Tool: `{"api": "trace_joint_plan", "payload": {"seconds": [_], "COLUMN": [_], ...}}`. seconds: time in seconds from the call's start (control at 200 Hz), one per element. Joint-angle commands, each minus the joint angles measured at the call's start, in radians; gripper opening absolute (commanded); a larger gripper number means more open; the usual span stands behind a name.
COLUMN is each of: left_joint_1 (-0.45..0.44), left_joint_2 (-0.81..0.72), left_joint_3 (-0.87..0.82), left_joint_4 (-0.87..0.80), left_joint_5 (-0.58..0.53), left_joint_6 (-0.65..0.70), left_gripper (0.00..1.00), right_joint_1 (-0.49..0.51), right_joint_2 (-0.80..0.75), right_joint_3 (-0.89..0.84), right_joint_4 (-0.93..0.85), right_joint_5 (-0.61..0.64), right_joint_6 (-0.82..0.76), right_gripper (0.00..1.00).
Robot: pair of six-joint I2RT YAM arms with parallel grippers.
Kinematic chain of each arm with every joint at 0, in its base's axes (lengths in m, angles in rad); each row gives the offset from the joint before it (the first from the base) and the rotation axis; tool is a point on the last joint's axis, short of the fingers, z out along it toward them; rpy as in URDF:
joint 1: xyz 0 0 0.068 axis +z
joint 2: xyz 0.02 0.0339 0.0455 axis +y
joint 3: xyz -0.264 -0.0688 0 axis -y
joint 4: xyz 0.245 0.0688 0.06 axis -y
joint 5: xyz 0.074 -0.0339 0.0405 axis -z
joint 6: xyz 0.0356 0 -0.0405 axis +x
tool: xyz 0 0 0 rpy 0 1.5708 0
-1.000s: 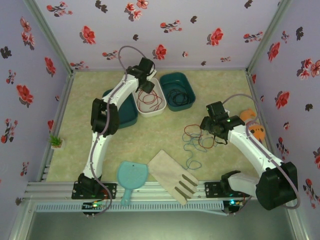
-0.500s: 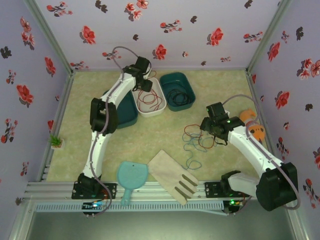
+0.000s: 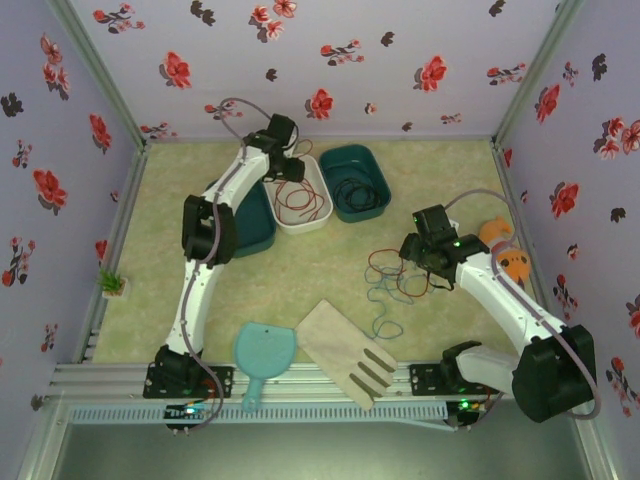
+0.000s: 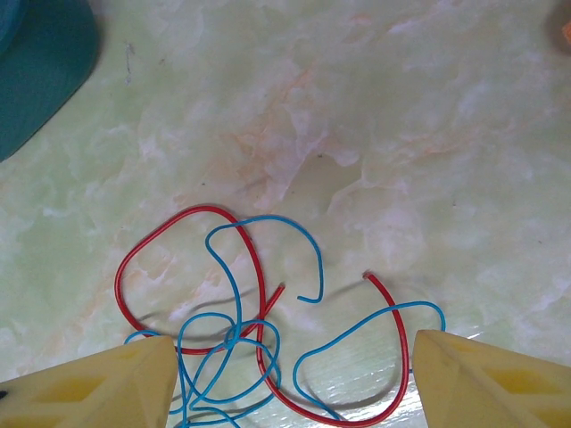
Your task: Untangle the cables
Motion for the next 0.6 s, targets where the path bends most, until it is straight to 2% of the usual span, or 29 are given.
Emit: {"api": "trace_joint_plan", "payload": {"seconds": [0.0,0.035,0.18,0.35,0.595], "left_joint_1": [0.009,0.009,0.009,0.009,0.009], "left_joint_2": [0.039,0.043,0.045,0.016,-0.142], "left_joint_3": [0.033,0.033,0.030,0.014,-0.186], "left_joint_4": [-0.004,-0.004,-0.001,0.011,0.182], "left_joint_5": [0.040,0.045,0.055,0.053,0.017], "left_joint_6": [-0.045,-0.047,-0.055,-0.068,-0.078], "left_gripper": [0.60,0.59,0.41,0.16,0.03], "right_joint_1": [-0.007,-0.006,-0.006,-0.007,-0.006], "right_joint_2": [-0.013,-0.013,-0.012,-0.016,-0.022], "right_joint_3": [-0.015,-0.015,-0.017,-0.024,-0.032], "right_joint_4": [0.008,0.008,0.009,0.008,0.011], "right_joint_5": [0.003,0.003,0.003,0.005,0.007], "right_joint_6": [0.008,0.008,0.007,0.009,0.009], "right_gripper": [0.70,0.70,0.70,0.71,0.71]}}
